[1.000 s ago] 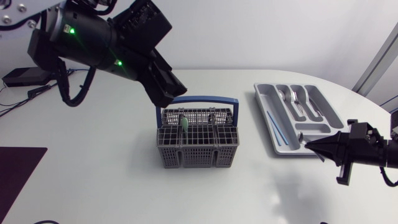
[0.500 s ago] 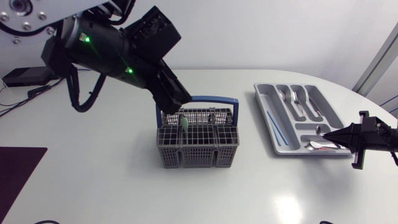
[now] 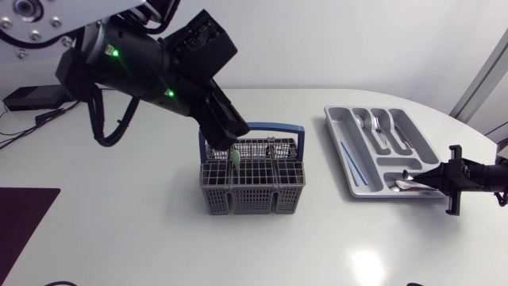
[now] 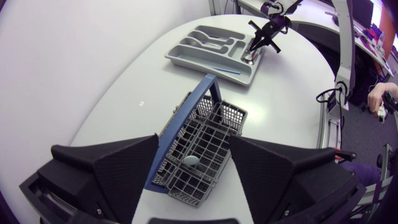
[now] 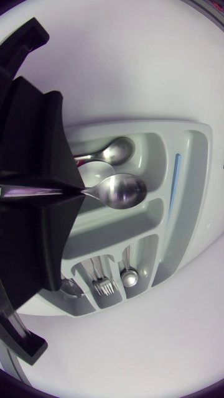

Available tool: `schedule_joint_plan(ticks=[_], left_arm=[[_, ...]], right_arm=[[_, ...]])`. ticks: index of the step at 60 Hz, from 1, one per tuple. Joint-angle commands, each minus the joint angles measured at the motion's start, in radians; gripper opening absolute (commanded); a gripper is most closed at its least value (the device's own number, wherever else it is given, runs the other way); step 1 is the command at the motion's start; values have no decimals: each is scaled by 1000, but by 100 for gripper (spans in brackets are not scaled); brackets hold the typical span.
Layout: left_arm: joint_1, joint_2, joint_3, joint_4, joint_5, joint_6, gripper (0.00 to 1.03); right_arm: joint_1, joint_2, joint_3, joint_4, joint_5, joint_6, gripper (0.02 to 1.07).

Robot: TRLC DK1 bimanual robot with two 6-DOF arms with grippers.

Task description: Unload the cutlery basket into the drawer organizer.

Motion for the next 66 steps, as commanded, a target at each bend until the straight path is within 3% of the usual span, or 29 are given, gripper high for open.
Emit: schedule_joint_plan(ticks=[1,11,13,14,16,21,27,29,38,51,66], left_arm=[[-10,10,-7,-6,6,-19,79],[-16,17,6,-7,6,-22,79],[-14,17,7,-11,6,-22,79],[-14,16,9,-14,6,-22,79],[-14,16,12,-15,6,-22,79],[-13,8,6,-18,6,-21,79],[-8,-4,6,-21,6,-7,79],[-5,-7,6,-24,6,-1,79],[0,-13,30,-55,4,87,79],[-16,56,154,-201,-2,320,79],[-94,114,147,-268,-109,553,79]], right_arm=[[3,23,9,18,13,-48,8],[33,13,-5,44,48,-40,9],[40,10,-11,44,58,-40,19],[42,4,-16,47,64,-39,32],[49,-4,-22,53,64,-30,48],[60,-27,-32,67,62,12,57],[66,-87,-51,85,52,78,92],[68,-110,-57,85,44,101,97],[68,-233,-89,51,-24,185,100],[83,-380,-144,-61,-119,288,100],[155,-512,-269,-65,-188,466,99]])
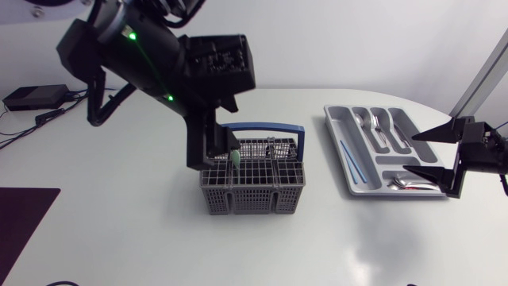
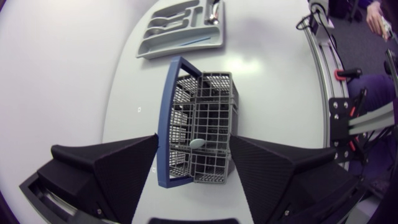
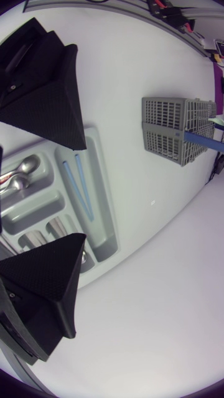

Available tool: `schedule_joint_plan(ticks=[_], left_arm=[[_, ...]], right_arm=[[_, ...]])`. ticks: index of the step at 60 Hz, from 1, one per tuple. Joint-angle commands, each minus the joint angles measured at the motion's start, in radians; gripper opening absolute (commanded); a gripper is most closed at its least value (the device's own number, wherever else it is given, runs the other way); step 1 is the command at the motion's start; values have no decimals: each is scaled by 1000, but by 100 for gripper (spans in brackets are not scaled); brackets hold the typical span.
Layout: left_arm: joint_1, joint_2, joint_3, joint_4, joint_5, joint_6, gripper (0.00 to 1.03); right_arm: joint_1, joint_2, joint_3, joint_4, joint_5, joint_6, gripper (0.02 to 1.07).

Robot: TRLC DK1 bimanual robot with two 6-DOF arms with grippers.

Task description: Unload the cutlery basket into the drawer organizer.

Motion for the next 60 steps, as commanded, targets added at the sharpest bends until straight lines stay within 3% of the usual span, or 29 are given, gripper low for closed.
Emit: schedule_joint_plan(ticks=[1,20,34,43,60], left_arm=[[-26,34,-14,-21,-24,120,79],[-66,91,-61,-52,-123,358,76],[-103,153,-72,-55,-221,471,75],[-120,184,-80,-55,-282,529,65],[-132,255,-38,-55,-374,600,60]], right_arm=[[35,-55,-79,-13,-25,73,99],[156,-249,-283,12,-71,182,99],[276,-391,-421,194,-61,398,99],[334,-443,-458,216,-50,444,99],[395,-518,-518,294,-30,550,99]])
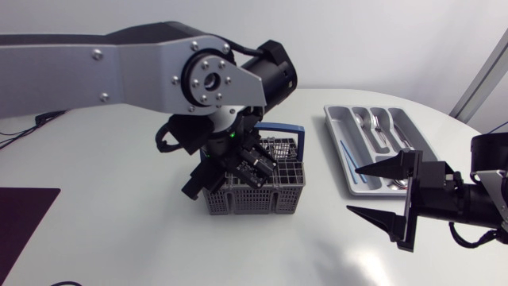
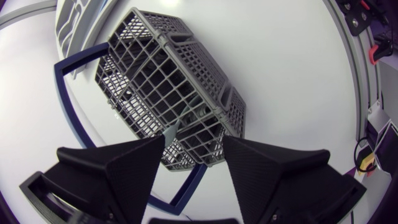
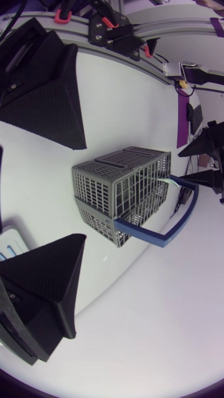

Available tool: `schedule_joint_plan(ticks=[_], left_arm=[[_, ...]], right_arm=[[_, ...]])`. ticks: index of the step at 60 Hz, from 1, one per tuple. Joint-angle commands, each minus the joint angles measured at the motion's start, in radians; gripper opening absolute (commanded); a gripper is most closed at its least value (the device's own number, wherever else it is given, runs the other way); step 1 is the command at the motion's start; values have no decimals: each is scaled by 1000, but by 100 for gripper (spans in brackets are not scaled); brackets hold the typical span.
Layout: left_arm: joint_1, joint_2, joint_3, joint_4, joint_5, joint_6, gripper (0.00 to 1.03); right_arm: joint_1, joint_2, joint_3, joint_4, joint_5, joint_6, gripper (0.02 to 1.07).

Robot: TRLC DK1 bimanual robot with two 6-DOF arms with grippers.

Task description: Unload the cutlery basket into the drawer organizer.

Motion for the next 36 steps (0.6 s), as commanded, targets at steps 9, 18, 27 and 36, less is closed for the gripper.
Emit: schedule_joint_plan(ticks=[9,18,27,36], left_arm=[[-17,73,75,-16,-40,59,60],[-20,96,120,-20,-64,67,60],[-21,117,113,-20,-123,79,60],[-29,133,106,-20,-166,85,56]], right_arm=[[15,-39,-46,14,0,47,99],[15,-48,-52,14,1,44,99],[15,-65,-56,14,0,48,99],[15,-76,-66,14,0,50,99]])
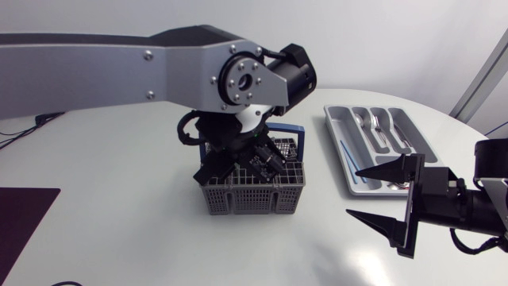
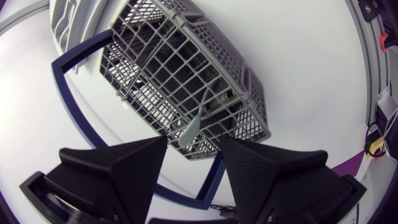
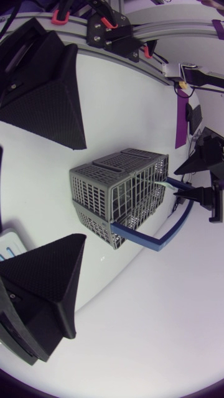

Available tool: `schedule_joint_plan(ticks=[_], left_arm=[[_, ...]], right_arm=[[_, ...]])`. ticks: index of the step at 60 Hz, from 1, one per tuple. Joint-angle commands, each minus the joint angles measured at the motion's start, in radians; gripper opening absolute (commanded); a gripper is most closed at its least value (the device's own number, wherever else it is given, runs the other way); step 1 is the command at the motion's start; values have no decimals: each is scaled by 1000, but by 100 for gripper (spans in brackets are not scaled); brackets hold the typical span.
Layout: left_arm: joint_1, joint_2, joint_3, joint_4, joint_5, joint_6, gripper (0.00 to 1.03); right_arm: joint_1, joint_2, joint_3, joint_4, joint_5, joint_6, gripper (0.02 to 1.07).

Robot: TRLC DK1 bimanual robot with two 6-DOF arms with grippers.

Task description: Unload the cutlery basket into the drawer organizer.

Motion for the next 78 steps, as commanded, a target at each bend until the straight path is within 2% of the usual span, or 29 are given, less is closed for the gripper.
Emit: schedule_joint_plan(ticks=[1,4,9,16,43,78], left_arm=[[-13,34,8,-13,-26,39,55],[-14,40,8,-13,-29,40,55],[-18,46,11,-13,-32,40,48],[-22,57,14,-13,-34,40,32],[-22,68,11,-29,-63,34,12],[-41,66,71,-65,-116,26,8]], right_arm=[[6,-9,-29,8,0,25,99],[6,-12,-34,8,0,25,99],[6,-20,-40,8,0,25,99],[6,-28,-48,8,1,23,99],[6,-51,-62,8,1,23,99],[6,-94,-83,2,1,26,99]])
